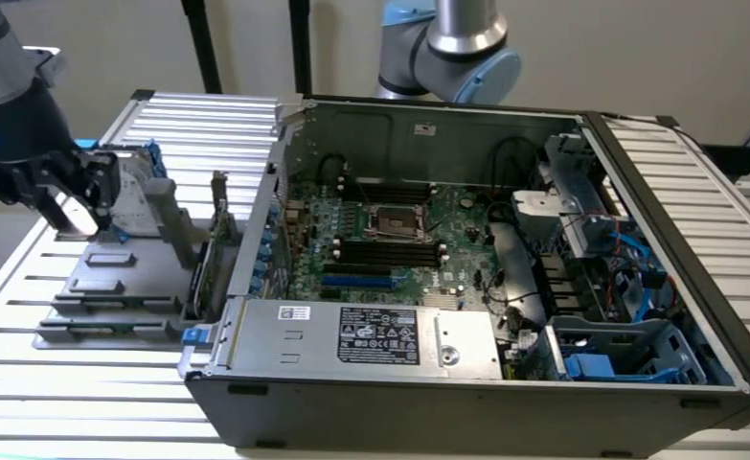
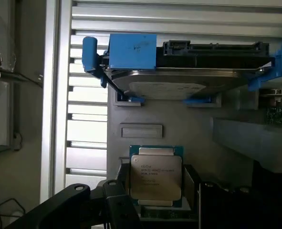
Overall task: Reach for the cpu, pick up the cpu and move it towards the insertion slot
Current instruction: 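Pick up the cpu and move it towards the insertion slot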
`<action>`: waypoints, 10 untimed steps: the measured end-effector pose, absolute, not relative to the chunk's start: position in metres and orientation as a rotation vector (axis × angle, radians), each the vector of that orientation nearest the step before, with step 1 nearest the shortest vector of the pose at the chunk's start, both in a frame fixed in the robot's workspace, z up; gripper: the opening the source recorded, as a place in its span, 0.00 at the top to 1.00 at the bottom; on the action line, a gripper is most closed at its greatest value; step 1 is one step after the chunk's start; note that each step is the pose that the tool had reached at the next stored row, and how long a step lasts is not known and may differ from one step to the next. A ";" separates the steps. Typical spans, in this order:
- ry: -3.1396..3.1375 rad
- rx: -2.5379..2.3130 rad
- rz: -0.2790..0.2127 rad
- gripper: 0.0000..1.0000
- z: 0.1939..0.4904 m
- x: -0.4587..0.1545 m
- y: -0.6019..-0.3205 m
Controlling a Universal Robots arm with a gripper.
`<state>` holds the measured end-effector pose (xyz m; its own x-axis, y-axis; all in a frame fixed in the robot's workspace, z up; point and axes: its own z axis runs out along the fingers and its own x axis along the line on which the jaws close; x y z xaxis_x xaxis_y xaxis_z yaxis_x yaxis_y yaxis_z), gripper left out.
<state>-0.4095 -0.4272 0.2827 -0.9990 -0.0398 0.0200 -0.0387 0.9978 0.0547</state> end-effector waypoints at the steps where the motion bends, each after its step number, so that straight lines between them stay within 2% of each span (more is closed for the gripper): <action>1: -3.119 0.061 -0.085 0.46 0.287 -0.408 -0.427; 10: -3.114 0.061 -0.086 0.46 0.328 -0.373 -0.430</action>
<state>-0.3730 -0.4297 0.3282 -0.9989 -0.0399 0.0243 -0.0385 0.9977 0.0554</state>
